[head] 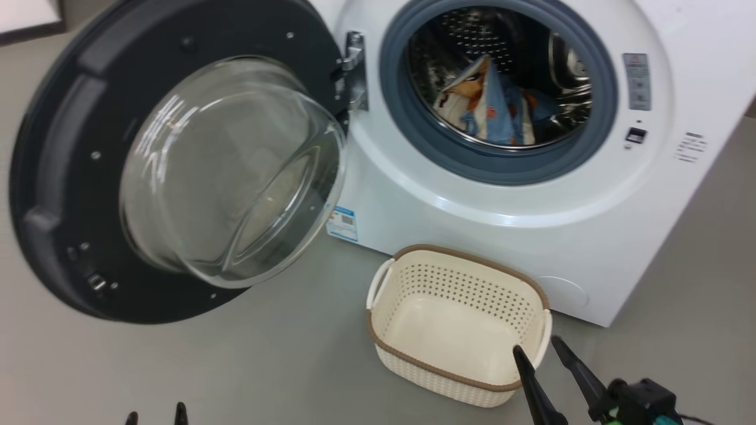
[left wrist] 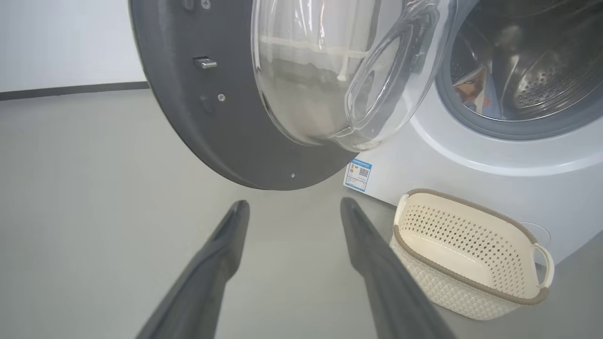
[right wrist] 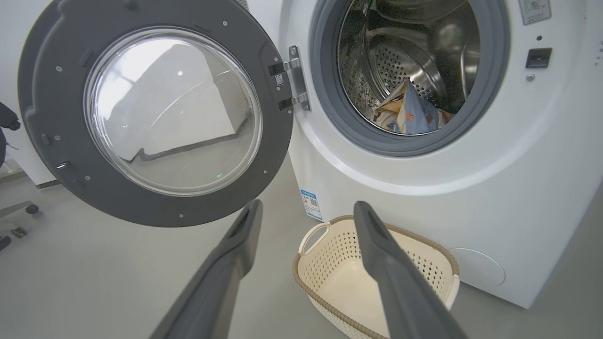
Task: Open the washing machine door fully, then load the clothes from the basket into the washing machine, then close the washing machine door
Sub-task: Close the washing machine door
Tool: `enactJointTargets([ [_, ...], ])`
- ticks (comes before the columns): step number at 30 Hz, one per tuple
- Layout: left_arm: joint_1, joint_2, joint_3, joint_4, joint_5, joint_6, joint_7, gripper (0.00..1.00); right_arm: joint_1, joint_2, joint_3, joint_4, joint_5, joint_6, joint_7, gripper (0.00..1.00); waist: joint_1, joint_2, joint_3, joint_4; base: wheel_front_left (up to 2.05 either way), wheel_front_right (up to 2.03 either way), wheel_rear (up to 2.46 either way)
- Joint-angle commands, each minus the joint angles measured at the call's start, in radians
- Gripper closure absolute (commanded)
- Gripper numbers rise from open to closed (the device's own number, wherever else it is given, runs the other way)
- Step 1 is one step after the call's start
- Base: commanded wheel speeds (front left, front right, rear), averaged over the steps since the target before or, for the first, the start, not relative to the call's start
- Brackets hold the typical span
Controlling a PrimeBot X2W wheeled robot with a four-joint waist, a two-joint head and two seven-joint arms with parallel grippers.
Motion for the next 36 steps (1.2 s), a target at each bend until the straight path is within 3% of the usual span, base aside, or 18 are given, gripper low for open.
enactJointTargets([
  [1,-0.023,0.003,0.038,-0.034,-0.010,0.011,-0.006,0.00,-0.058,-0.014,0.034,-0.018,0.005,0.002,-0.008,0.00,0.0000,-0.0001,0.022,0.045,0.00,0.00,0.00],
  [14,-0.007,0.003,0.039,-0.068,-0.049,0.050,-0.006,0.00,-0.117,-0.035,0.079,0.022,0.019,0.002,-0.008,0.00,0.0000,-0.0001,0.041,0.057,0.00,0.00,0.00],
  [15,-0.006,0.003,0.037,-0.067,-0.054,0.049,-0.006,0.07,-0.117,-0.034,0.080,0.023,0.020,0.002,-0.008,0.00,0.0000,-0.0001,0.040,0.057,0.00,0.00,0.00],
  [17,-0.004,0.003,0.033,-0.061,-0.061,0.045,-0.006,0.97,-0.116,-0.033,0.080,0.024,0.021,0.002,-0.008,0.00,0.0000,-0.0001,0.040,0.056,0.00,0.00,0.00],
  [24,-0.013,0.003,0.062,-0.038,-0.108,0.023,-0.006,1.00,-0.106,-0.025,0.074,0.022,0.020,0.002,-0.008,0.00,0.0000,-0.0001,0.038,0.055,0.00,0.00,0.00],
  [27,-0.023,0.003,0.096,-0.033,-0.176,0.012,-0.006,1.00,-0.102,-0.022,0.072,0.021,0.020,0.002,-0.008,0.00,0.0000,-0.0001,0.038,0.056,0.00,0.00,0.00],
  [36,-0.090,0.003,0.319,-0.012,-0.363,-0.050,-0.006,1.00,-0.096,-0.021,0.073,0.021,0.019,0.002,-0.008,0.00,0.0000,-0.0001,0.038,0.056,0.00,0.00,0.00],
])
